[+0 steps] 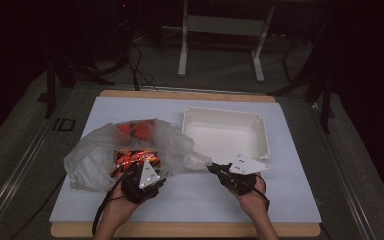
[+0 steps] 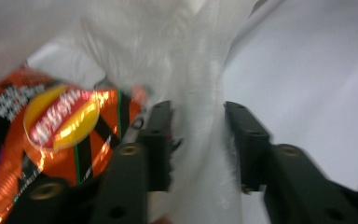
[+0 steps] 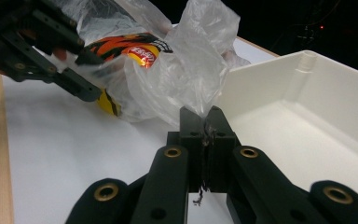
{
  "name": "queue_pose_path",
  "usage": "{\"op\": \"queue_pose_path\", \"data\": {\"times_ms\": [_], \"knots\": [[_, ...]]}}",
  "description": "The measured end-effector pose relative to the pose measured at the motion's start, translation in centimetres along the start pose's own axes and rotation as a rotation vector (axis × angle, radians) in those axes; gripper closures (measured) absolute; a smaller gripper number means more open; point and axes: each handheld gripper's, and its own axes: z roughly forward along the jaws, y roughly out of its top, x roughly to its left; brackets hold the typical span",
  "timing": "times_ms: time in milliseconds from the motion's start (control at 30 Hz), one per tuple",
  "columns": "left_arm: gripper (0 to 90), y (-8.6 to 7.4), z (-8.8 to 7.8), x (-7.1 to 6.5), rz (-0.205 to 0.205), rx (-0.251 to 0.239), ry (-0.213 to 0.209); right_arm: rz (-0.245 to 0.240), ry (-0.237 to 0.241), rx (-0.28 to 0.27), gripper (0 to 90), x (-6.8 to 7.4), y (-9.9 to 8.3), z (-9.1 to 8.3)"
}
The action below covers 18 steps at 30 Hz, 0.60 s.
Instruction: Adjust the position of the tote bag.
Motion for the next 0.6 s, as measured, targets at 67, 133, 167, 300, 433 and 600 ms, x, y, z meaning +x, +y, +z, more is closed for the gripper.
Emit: {"op": "queue_pose_path", "data": {"times_ms": [67, 133, 167, 300, 433, 600], "knots": [[77.2, -0.3, 0.0, 0.0, -0.006, 0.003, -0.003, -0.004, -0.003, 0.002, 88.3, 0.0, 0.0, -0.1], [81.7, -1.2, -0.1, -0.3, -0.001, 0.011, -0.024, -0.007, -0.010, 0.008, 88.5, 0.0, -0.1, -0.4], [82.8, -1.7, -0.2, -0.6, 0.001, 0.019, -0.036, -0.006, -0.009, 0.008, 88.6, 0.0, -0.2, -0.5], [83.7, -3.1, -0.3, -1.0, -0.004, 0.046, -0.049, -0.020, -0.003, 0.020, 88.7, 0.3, -0.4, -0.8], [84.4, -4.4, -0.5, -1.0, -0.040, 0.059, -0.067, -0.027, 0.011, 0.032, 88.7, 0.9, -0.9, -1.0], [80.3, -5.0, -1.0, -0.8, -0.052, 0.053, -0.057, -0.033, 0.031, 0.065, 88.6, 1.6, -1.6, -1.0]]}}
